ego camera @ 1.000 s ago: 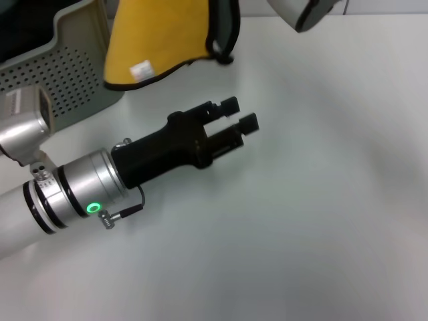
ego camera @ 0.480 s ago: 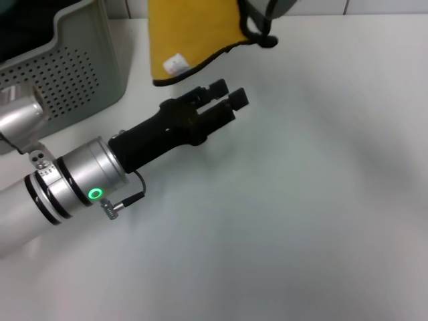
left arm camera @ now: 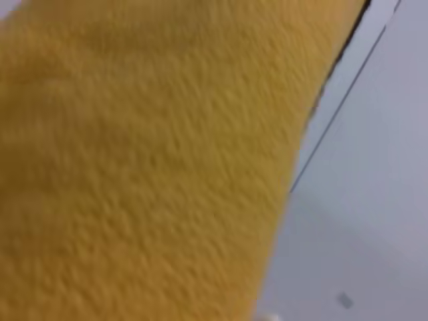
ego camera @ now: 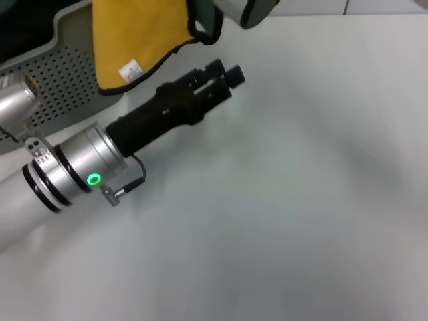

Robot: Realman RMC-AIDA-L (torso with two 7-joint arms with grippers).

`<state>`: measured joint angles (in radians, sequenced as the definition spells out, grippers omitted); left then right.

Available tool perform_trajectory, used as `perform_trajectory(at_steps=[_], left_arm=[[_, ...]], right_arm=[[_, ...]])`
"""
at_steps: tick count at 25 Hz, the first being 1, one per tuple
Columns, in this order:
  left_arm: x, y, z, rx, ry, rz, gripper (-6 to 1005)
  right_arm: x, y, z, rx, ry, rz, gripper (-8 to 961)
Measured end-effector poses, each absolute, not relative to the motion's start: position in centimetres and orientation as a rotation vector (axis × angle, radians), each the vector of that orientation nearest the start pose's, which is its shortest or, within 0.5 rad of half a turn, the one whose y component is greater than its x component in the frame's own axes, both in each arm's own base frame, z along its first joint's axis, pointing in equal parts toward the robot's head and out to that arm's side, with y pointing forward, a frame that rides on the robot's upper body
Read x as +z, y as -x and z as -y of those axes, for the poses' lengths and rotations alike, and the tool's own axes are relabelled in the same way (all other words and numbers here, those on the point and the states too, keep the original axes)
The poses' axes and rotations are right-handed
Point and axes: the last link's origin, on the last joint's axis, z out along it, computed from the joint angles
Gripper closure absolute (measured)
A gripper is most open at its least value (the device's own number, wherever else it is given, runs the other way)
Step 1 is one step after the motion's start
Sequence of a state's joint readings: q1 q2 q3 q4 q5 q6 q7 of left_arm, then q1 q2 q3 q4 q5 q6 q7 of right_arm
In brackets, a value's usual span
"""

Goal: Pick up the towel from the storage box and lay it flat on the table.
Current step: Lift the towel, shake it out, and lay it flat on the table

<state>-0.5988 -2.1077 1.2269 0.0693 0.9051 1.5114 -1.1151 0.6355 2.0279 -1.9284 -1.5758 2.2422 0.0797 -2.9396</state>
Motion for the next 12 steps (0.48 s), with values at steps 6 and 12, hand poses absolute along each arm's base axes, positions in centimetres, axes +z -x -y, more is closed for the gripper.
perform_trajectory(at_steps=[6,12], left_arm=[[-5.59,22.23,-32.34,-1.466,2.230,0.930,420],[-5.56,22.15,-32.37,-1.471,2.230,0.929,426]], right_arm=[[0.82,6.35,-35.93,0.466,1.689,0.995,949],[0.73,5.95,-36.32,0.441,1.695,0.972,949]])
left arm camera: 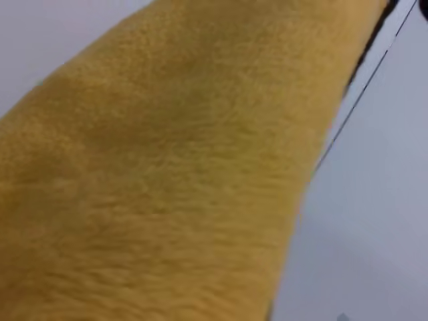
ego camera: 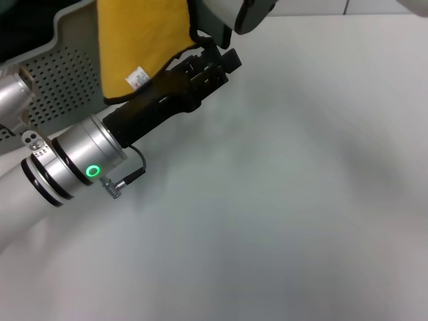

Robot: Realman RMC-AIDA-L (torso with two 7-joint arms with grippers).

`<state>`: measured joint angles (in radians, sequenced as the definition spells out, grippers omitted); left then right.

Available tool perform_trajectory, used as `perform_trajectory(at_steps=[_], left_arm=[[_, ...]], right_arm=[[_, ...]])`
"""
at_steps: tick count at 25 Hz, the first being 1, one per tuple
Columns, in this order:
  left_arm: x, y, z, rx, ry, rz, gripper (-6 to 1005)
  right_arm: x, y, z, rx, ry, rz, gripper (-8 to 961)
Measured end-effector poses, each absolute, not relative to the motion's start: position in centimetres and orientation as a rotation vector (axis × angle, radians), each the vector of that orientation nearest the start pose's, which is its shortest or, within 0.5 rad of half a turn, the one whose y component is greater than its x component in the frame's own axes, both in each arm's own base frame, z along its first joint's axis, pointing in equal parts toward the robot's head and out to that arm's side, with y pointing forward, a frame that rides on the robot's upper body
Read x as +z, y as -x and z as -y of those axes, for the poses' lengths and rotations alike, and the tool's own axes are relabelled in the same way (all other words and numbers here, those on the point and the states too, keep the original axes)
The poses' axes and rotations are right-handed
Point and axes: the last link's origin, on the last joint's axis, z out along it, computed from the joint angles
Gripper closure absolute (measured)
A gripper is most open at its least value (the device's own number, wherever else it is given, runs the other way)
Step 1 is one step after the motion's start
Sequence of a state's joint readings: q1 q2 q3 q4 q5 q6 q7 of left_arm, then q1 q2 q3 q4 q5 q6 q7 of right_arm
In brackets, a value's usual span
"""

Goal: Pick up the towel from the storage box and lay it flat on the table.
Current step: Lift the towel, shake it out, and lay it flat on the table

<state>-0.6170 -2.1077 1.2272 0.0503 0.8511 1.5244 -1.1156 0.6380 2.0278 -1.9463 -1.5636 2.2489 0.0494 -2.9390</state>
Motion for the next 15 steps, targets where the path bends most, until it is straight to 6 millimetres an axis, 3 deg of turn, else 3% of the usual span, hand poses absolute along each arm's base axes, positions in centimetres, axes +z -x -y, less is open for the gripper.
perform_trajectory(at_steps=[6,15], left_arm=[[-5.8,21.5,-32.1,-1.486,2.283,0.919,434],[-6.2,21.6,-32.4,-1.458,2.282,0.945,428]], right_arm=[[0.9,5.9,-36.5,0.447,1.700,0.955,949],[1.6,7.8,-36.3,0.538,1.705,0.922,949]])
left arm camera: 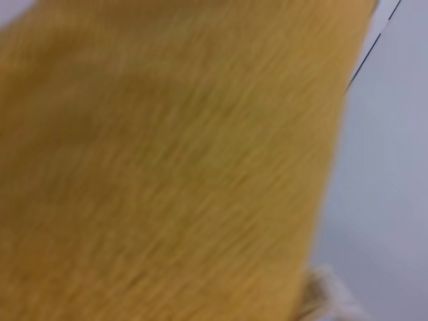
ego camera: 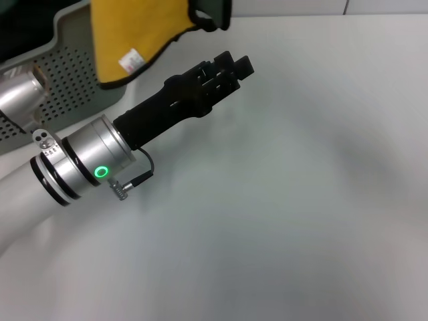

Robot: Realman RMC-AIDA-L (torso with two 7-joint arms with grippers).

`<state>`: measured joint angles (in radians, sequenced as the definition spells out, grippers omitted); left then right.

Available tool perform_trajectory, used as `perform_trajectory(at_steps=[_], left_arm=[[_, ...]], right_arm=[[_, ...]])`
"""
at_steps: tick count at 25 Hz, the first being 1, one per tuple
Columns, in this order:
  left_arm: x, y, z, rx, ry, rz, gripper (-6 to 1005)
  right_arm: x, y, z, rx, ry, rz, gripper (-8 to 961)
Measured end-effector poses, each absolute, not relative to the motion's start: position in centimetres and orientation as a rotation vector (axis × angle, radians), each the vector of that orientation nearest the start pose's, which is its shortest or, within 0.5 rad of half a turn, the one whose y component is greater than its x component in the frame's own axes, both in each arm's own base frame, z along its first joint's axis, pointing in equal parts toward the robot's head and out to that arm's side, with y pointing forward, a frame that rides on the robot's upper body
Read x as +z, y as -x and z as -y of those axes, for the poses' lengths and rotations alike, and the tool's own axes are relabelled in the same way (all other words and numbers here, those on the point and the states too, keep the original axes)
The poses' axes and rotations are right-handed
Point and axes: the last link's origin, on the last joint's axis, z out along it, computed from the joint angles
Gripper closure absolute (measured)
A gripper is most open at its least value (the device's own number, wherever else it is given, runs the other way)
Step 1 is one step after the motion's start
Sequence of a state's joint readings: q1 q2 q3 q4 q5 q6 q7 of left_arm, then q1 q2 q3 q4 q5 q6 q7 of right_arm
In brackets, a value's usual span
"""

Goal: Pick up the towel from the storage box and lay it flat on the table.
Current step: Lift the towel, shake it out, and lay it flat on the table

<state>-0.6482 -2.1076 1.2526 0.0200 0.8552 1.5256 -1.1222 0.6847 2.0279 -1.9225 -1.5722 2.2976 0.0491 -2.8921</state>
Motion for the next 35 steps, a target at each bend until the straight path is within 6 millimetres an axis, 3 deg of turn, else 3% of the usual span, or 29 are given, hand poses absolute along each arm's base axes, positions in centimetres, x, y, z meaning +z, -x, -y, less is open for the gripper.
perform_trajectory(at_steps=[15,19,21,27,35], left_arm=[[-6.0,21.2,-32.5,-1.477,2.288,0.922,418],[-6.2,21.2,-32.3,-1.462,2.307,0.901,278],[-6.3,21.4,-32.1,-1.437,2.321,0.852,208],[-6.1,21.5,-31.4,-1.391,2.331,0.607,152],[-6.3,21.5,-31.3,-1.289,2.331,0.345,107]], right_arm=[[1.9,6.8,-37.1,0.533,1.726,0.863,949],[2.9,6.4,-37.7,0.516,1.704,0.824,949],[3.4,6.1,-38.0,0.494,1.692,0.788,949],[5.6,6.2,-40.5,0.458,1.662,0.533,950],[6.0,8.8,-42.3,0.361,1.616,0.363,950]])
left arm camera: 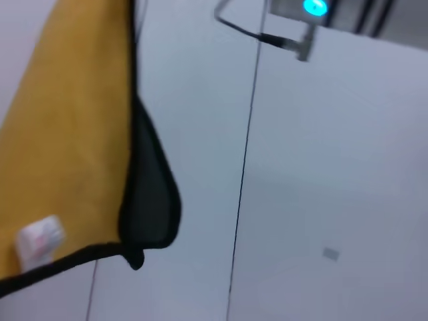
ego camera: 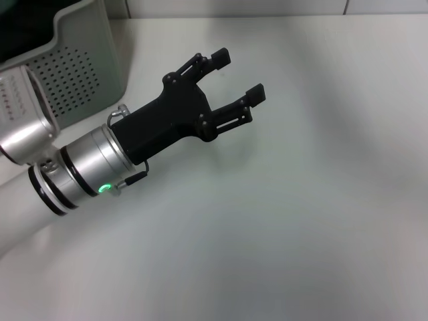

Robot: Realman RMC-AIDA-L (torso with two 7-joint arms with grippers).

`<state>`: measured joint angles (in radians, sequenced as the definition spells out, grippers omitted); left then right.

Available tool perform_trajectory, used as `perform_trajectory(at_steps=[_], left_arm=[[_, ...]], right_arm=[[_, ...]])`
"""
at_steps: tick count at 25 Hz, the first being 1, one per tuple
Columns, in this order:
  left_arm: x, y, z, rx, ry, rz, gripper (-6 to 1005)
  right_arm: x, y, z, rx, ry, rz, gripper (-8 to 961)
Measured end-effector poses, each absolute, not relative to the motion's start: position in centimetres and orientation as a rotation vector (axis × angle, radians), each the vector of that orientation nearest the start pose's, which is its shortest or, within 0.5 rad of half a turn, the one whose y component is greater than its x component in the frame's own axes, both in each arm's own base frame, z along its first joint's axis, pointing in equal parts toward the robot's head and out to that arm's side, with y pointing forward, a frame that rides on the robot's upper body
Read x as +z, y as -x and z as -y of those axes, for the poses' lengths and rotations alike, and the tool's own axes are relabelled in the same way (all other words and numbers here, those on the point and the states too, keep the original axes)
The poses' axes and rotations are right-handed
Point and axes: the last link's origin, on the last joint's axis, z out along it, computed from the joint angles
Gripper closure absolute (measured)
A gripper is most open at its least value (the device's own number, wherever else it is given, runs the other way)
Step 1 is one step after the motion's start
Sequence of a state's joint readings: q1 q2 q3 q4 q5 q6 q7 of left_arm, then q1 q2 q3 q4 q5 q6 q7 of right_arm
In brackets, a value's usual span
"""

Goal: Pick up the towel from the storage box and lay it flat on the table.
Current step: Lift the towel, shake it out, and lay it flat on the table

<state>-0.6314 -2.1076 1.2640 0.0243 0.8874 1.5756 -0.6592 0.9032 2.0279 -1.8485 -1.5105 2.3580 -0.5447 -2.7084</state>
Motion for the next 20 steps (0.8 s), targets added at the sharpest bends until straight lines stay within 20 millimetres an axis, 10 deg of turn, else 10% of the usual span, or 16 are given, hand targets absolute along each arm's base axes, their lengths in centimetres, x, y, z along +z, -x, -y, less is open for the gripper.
perform_trajectory(at_steps=[20], left_arm=[[-5.5,18.7,-32.9,-1.470,2.335,0.449,113]], right_arm=[[4.0,11.7,-41.7,0.477,1.706,0.410,949]])
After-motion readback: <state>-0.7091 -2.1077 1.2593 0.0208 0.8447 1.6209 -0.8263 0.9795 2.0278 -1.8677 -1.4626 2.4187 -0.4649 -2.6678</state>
